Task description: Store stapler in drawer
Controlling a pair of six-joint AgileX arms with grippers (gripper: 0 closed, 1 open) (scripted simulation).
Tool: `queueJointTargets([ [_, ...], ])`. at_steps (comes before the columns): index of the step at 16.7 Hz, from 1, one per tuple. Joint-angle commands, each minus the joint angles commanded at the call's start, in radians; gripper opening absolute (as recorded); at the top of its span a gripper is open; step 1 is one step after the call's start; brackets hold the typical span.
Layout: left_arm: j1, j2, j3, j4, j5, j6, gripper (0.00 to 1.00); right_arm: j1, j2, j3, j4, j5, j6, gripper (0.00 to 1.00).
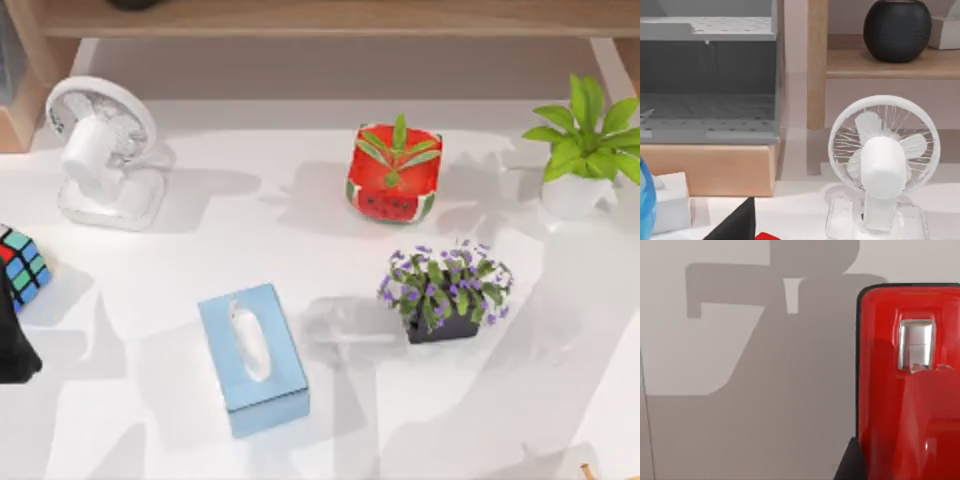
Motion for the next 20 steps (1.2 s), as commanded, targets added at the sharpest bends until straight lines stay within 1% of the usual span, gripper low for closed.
queueJointTargets([
  [6, 0.000, 0.000, 0.000, 0.000, 0.000, 0.000, 1.00, 0.019, -0.185, 0.104, 0.009, -0.110, 0.168, 0.00],
  [9, 0.000, 0.000, 0.000, 0.000, 0.000, 0.000, 1.00, 0.028, -0.212, 0.116, 0.011, -0.118, 0.212, 0.00],
  [12, 0.000, 0.000, 0.000, 0.000, 0.000, 0.000, 1.00, 0.030, -0.158, 0.080, 0.021, -0.084, 0.181, 0.00],
  [18, 0.000, 0.000, 0.000, 0.000, 0.000, 0.000, 1.00, 0.002, 0.005, -0.017, 0.030, -0.001, 0.007, 0.00],
  [20, 0.000, 0.000, 0.000, 0.000, 0.000, 0.000, 1.00, -0.004, 0.022, -0.025, 0.022, 0.009, -0.011, 0.00],
])
